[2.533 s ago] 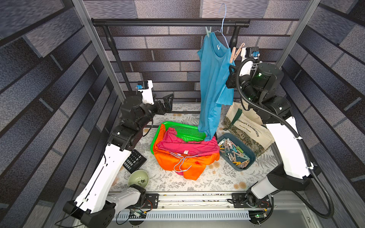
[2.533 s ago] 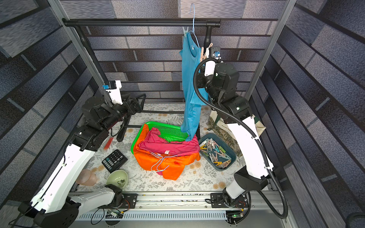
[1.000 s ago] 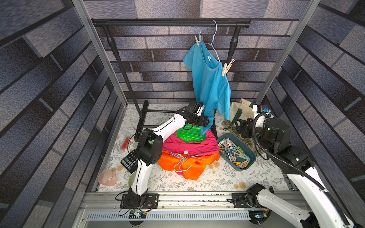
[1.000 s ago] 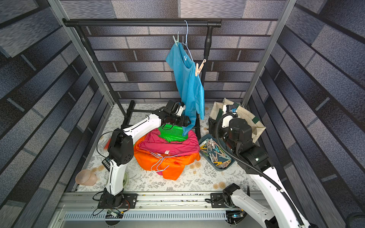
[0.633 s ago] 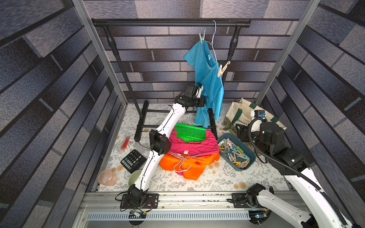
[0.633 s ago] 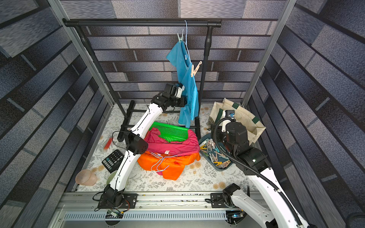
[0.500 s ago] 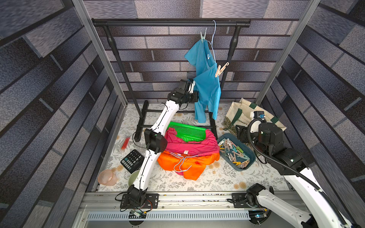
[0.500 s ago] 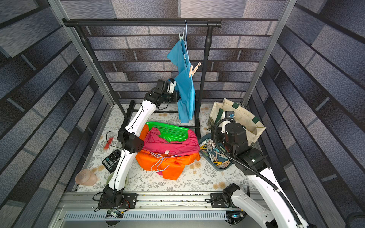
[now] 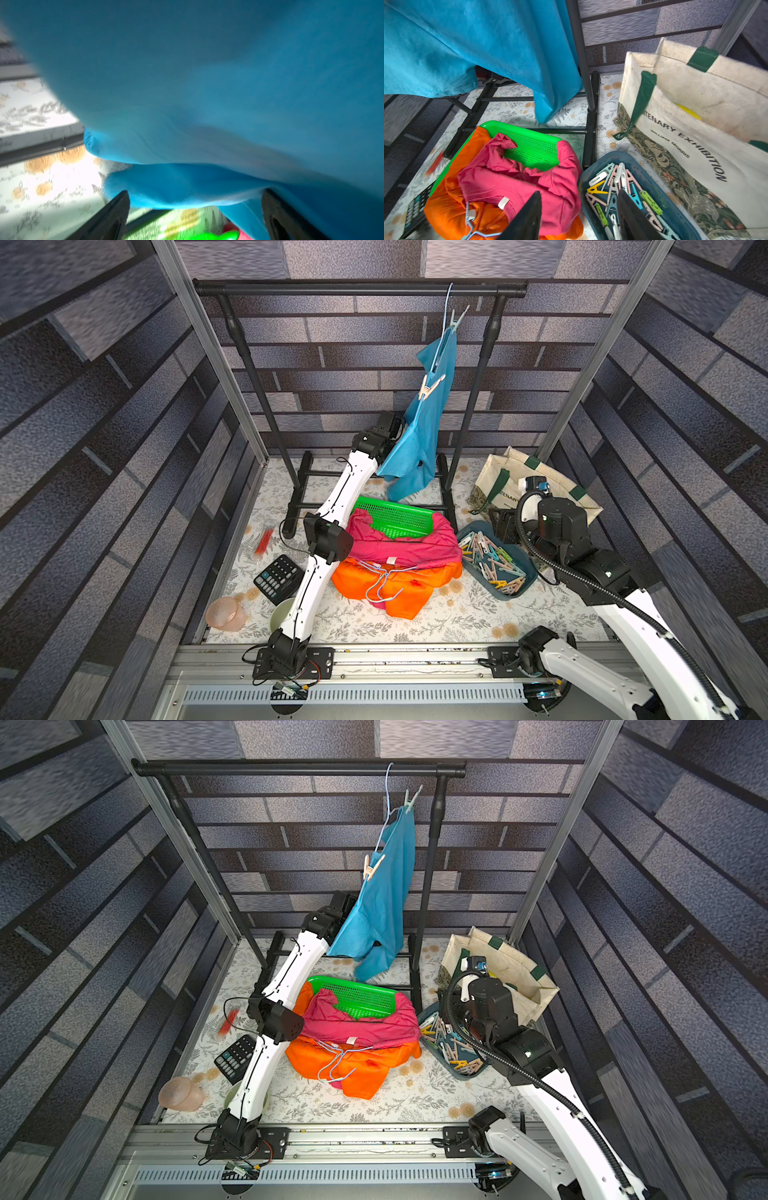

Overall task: Use clothespins to secure the t-shirt on both sides of the hanger
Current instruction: Adjust the T-shirt on the hanger.

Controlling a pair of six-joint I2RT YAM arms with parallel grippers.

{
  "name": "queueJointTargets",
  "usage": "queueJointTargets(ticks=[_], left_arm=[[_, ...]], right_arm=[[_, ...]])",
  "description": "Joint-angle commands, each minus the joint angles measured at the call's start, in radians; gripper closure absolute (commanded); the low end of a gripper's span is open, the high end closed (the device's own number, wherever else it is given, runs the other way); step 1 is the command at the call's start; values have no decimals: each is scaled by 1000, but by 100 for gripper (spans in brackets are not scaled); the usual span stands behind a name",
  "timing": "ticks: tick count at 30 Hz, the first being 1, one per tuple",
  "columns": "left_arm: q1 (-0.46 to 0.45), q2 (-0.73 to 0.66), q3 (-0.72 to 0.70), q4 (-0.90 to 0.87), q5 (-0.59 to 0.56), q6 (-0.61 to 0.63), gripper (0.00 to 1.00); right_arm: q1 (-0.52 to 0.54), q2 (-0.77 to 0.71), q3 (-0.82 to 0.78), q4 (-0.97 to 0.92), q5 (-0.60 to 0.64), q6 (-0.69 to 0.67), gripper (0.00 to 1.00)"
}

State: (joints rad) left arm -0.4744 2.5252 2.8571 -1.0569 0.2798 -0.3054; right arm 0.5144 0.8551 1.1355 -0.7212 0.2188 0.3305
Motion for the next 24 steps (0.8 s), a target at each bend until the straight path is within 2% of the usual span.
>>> queueJointTargets(ticks=[1,3,5,8,13,15,20,24], left_arm=[[-49,-64,-74,-118,-75,89,0],[-88,-161,-232,-51,-158,116,0],[-104,-287,-462,80,-220,118,0],[-56,-461,-788,266,-281,51,0],[126,-669,-1173,477,-123,-129,0],[182,-765,-1321,591,-78,-166,0],[275,-941,-1514,741,0,-211,0],[363,-1064,-1625,826,51,-279,0]], right_arm=[[3,33,6,-42,-136,8,43],[15,36,-5,-55,-147,5,43],[30,21,-18,-66,-127,6,44],[39,-13,-35,-75,-113,8,43],[69,-25,-48,-77,-124,-15,43],[125,-2,-54,-81,-104,-45,43],[350,76,-103,-50,16,-142,42],[464,151,-139,12,55,-217,43]])
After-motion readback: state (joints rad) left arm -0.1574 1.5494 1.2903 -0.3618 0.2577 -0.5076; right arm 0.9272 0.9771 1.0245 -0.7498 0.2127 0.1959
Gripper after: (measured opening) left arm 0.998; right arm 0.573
